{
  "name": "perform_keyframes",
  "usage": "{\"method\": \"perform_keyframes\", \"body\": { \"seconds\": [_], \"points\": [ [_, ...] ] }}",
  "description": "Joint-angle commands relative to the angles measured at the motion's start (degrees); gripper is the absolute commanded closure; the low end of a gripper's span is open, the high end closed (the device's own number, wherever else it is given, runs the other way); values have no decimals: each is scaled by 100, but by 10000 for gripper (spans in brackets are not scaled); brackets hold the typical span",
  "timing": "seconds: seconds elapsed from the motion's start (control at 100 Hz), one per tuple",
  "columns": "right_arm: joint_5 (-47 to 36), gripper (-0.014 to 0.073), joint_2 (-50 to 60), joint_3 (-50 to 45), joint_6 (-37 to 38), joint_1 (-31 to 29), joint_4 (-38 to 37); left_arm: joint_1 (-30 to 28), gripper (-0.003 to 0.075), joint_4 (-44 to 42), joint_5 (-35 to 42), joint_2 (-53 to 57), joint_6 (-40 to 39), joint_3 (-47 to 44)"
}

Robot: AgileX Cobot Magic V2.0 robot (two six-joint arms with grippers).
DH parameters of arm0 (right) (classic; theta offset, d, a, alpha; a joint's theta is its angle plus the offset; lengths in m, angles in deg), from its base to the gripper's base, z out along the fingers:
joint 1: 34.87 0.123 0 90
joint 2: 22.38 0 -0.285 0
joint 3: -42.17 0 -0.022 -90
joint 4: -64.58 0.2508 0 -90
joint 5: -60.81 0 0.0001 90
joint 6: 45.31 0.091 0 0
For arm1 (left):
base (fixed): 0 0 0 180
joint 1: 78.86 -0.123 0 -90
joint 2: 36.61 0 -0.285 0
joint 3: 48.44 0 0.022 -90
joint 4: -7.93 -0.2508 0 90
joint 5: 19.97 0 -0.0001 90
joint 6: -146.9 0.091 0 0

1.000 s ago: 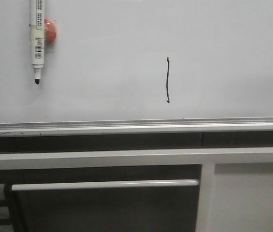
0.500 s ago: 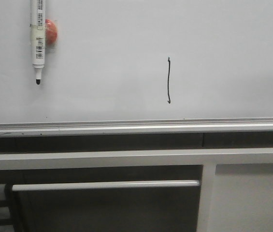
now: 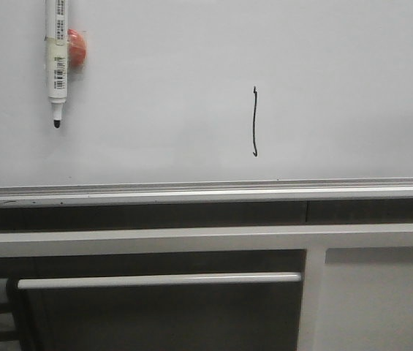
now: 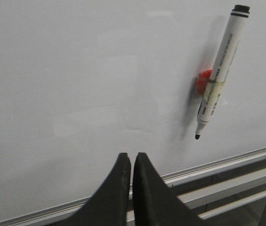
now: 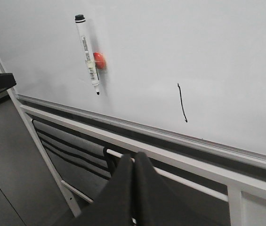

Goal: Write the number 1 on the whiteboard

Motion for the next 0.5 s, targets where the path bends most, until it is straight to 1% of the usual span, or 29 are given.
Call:
{"method": "perform_keyframes", "body": {
  "seconds": [0.0,0.06,0.09,0.14,0.21,0.28,0.29,0.3,0.35,0.37,0.4,0.42,0.45,0.46,0.47,0.49],
  "points": [
    [-289,657,-60,137,-17,-34,172,-222,741,275,-507,-48,217,146],
    [-289,657,-60,137,-17,-34,172,-310,741,706,-558,-48,757,146],
    [-289,657,-60,137,-17,-34,172,-310,741,730,-568,-48,842,146],
    [-289,657,-60,137,-17,-34,172,-310,741,482,-583,-48,780,191],
    [-289,657,-60,137,-17,-34,172,-299,741,-19,-560,-48,416,271],
    [-289,657,-60,137,-17,-34,172,-299,741,-701,-291,-11,-431,334],
    [-289,657,-60,137,-17,-34,172,-299,741,-955,-228,0,-744,343],
    [-289,657,-60,137,-17,-34,172,-299,741,-955,-195,0,-744,340],
    [-289,657,-60,137,-17,-34,172,-289,741,-1702,45,81,-1627,356],
    [-289,657,-60,137,-17,-34,172,-273,741,-1903,111,107,-1852,356],
    [-289,657,-60,137,-17,-34,172,-240,741,-2339,239,183,-2468,356],
    [-289,657,-60,137,-17,-34,172,-202,741,-2718,329,217,-2741,356],
    [-289,657,-60,137,-17,-34,172,-127,741,-3427,481,306,-3483,356],
    [-289,657,-60,137,-17,-34,172,-79,741,-3586,568,324,-3637,356],
    [-289,657,-60,137,-17,-34,172,-52,741,-3743,610,362,-3962,356],
    [-289,657,-60,137,-17,-34,172,39,741,-4241,756,396,-4299,356]
  ]
}}
